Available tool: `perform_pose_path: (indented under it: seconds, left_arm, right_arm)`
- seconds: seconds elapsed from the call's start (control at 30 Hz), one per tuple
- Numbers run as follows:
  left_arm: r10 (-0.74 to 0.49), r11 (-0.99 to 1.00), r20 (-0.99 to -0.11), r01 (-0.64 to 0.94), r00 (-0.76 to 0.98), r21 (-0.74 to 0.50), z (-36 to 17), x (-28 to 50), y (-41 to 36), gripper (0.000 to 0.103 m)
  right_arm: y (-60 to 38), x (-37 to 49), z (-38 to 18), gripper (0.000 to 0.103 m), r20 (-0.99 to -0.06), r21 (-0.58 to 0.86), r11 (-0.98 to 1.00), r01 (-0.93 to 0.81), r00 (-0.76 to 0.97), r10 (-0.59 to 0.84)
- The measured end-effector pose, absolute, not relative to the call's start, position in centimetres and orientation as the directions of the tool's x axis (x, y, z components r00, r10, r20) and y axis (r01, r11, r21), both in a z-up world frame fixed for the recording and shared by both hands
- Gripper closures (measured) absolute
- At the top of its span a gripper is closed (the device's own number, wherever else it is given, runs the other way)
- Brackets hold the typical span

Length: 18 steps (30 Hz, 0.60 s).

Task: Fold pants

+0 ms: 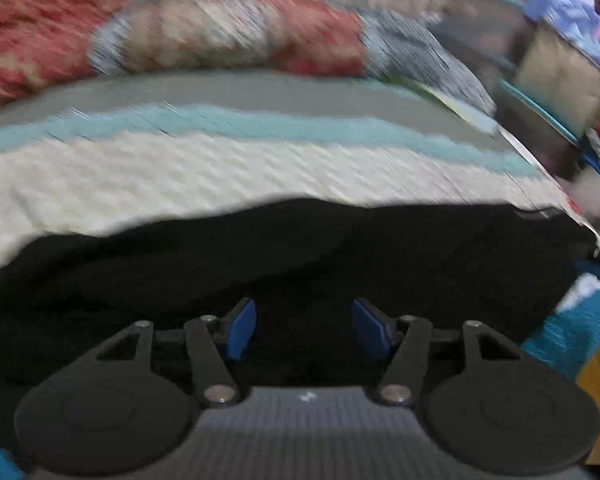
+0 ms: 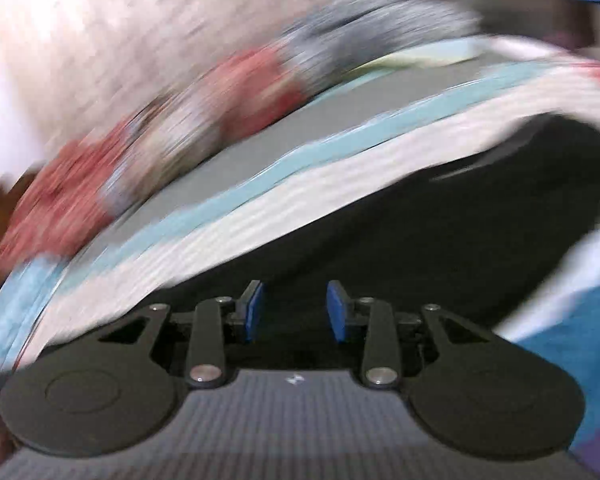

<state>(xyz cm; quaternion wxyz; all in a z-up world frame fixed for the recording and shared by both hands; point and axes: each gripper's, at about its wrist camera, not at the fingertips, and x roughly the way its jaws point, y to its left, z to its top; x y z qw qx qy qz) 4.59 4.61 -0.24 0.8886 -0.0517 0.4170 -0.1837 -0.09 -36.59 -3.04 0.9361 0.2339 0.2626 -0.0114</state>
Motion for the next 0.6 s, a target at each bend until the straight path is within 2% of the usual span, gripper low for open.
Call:
perform_pose_path:
  seconds: [0.07,0.13,0.23,0.4,0.6]
  left_arm:
    - [-0.377,0.923,-0.747,0.289,0.548,-0.254,-1.2,5.4,2.3,0.048]
    - [-0.373,0.923,-0.770,0.294,0.518,-0.249,-1.8,6.1,0.3,0.048]
    - [-0.346,0.928,-0.803,0.303,0.485,-0.217,-2.5,6.5,-2.3,0.048]
    - [-0.254,0.955,-0.865,0.255,0.432,-0.153,-4.7,7.5,-4.2,0.047]
    - [-0.237,0.959,-0.870,0.248,0.432,-0.138,-4.8,7.3,-4.2,0.045]
  right_arm:
    - [-40.8,-1.2,-3.4,0.053,-0.464,0.468,0.850,0.241,0.886,0.005]
    - [-44.9,-1.6,-3.9,0.051,-0.452,0.489,0.809,0.326,0.888,-0.085]
    - [-48.3,0.1,-5.1,0.042,-0.455,0.517,0.768,0.379,0.881,-0.129]
    - [-50.8,3.6,-7.4,0.043,-0.485,0.487,0.779,0.396,0.864,-0.136]
    - [-53.5,3.4,-8.6,0.043,-0.500,0.491,0.773,0.402,0.857,-0.128]
